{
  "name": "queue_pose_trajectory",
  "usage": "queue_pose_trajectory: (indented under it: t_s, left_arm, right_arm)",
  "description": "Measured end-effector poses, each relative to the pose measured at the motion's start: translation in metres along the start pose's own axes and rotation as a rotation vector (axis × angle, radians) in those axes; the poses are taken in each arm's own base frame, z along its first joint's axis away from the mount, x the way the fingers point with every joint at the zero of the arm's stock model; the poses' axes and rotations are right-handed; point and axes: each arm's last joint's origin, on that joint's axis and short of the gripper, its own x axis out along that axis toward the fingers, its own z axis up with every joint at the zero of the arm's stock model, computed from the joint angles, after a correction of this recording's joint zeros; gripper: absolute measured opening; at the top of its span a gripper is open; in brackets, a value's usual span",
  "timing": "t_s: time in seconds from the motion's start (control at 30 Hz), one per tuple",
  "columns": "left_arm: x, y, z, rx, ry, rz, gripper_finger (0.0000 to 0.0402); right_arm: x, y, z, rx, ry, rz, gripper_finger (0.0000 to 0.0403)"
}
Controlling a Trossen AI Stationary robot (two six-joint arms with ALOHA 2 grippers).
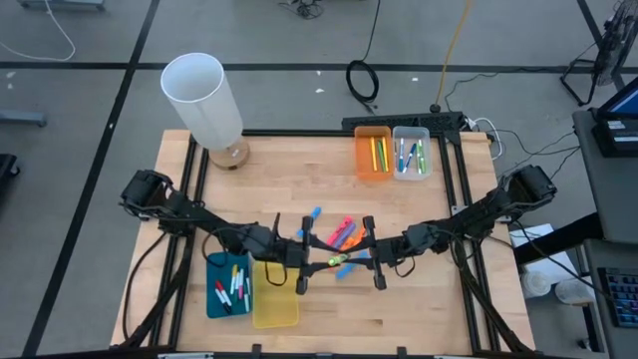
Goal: Pick & Place Markers
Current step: Put the light green highlighter pen into the yellow bin
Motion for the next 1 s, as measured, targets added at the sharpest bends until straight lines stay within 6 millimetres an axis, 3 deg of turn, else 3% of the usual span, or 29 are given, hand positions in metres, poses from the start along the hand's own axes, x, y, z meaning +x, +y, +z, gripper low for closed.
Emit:
queue_pose_trajectory:
  t_s: [0.6, 0.8, 0.87, 1.0]
  left_arm:
    - [0.007, 0.014, -0.02, -0.085, 0.025, -0.039, 0.0142]
    - [0.007, 0.009, -0.021, -0.046, 0.028, -0.055, 0.0062]
    - [0.007, 0.008, -0.021, -0.06, 0.028, -0.057, 0.0063]
    - [0.001, 0.002, -0.003, -0.089, 0.019, -0.031, 0.0063]
  right_arm:
    - [0.004, -0.003, -0.005, 0.003, 0.013, -0.017, 0.0046]
    - [0.004, -0.003, -0.004, 0.017, 0.011, -0.017, 0.0046]
    - [0.004, -0.003, -0.005, 0.029, 0.018, -0.016, 0.0059]
    - [0.004, -0.005, -0.008, 0.067, 0.038, -0.019, 0.0128]
